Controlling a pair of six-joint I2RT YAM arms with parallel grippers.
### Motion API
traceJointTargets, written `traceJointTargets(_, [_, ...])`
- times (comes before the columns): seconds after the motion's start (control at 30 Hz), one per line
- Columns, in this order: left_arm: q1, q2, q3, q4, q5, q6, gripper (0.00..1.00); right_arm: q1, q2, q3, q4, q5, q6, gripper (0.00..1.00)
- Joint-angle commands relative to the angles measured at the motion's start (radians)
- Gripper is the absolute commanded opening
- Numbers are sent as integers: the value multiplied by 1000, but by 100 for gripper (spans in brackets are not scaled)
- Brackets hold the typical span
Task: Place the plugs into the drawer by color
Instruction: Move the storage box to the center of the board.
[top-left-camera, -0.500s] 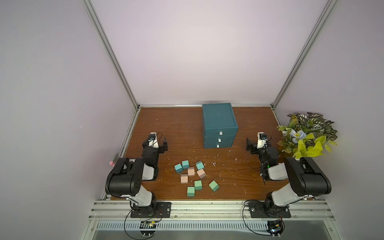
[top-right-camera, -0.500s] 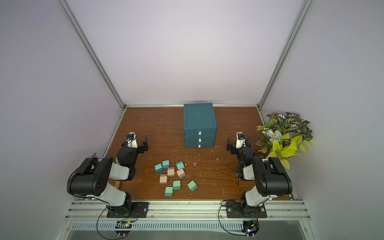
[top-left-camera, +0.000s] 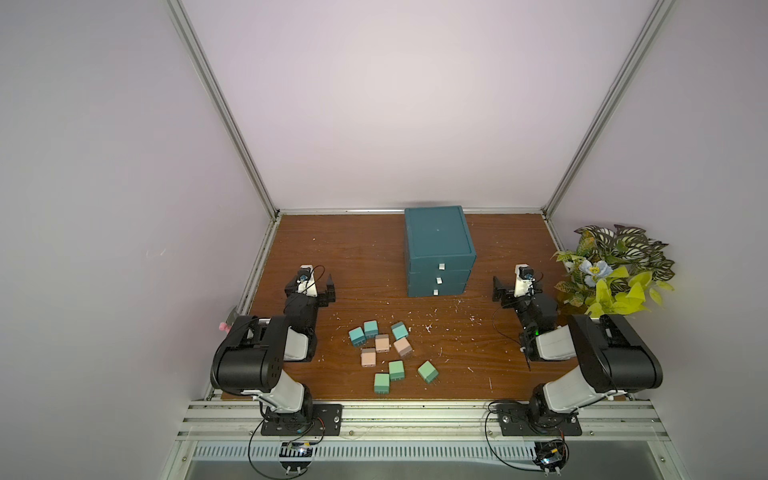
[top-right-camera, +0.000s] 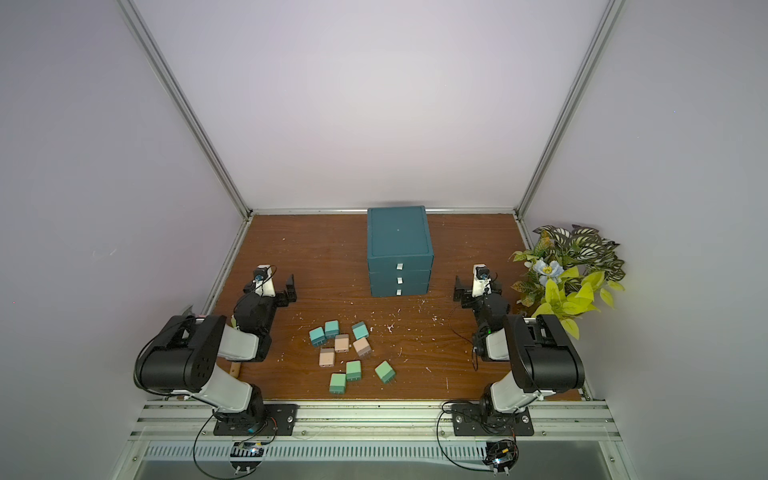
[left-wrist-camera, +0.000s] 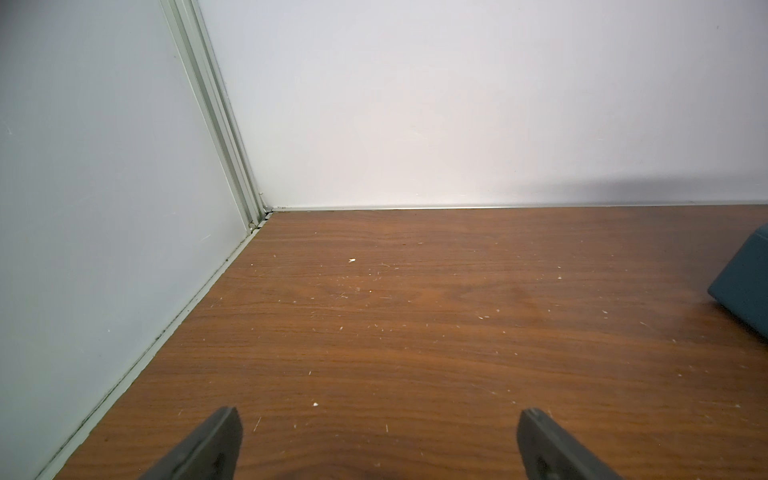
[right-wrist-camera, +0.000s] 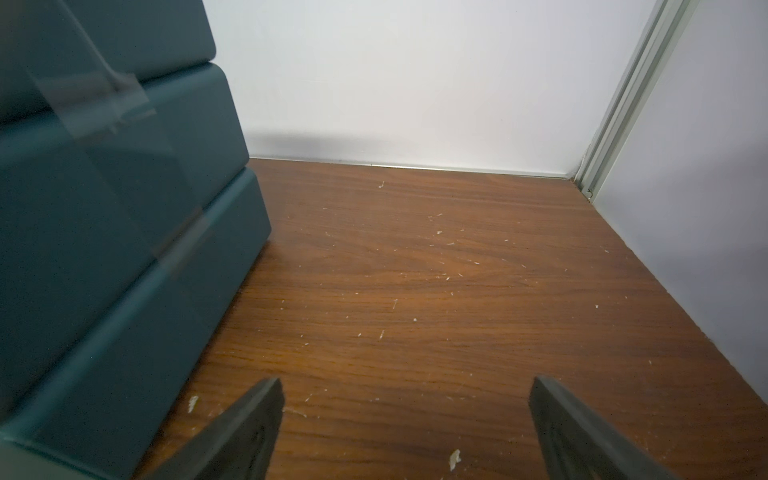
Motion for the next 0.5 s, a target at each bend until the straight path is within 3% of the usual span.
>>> traceJointTargets(0.0, [-26, -25, -3, 14, -95, 5, 99, 9, -95, -4, -6, 105, 28, 100])
traceJointTargets(0.03, [-59, -60, 12, -41, -219, 4, 99, 20, -166, 6, -85, 137, 21, 99])
traceJointTargets(0.07, [-72, -104, 36, -120, -262, 1, 99, 38, -242, 27, -183, 180, 22, 100])
traceJointTargets(0.13, [-101, -172, 77, -230, -318, 25, 99, 57, -369, 84, -363, 270, 133, 99])
traceJointTargets(0.2, [-189, -223, 116, -282, -488, 43, 100, 64, -480, 160, -553, 277, 258, 99])
traceJointTargets(0.23, [-231, -254, 130, -297, -514, 31, 100, 70, -527, 199, -642, 268, 307, 100])
traceJointTargets(0.37, [-348, -335, 256, -415, -410, -47, 100, 75, -645, 304, -811, 97, 434, 99])
traceJointTargets(0.47, [-358, -308, 509, -826, -318, -239, 100, 84, -622, 446, -1002, -50, 435, 100])
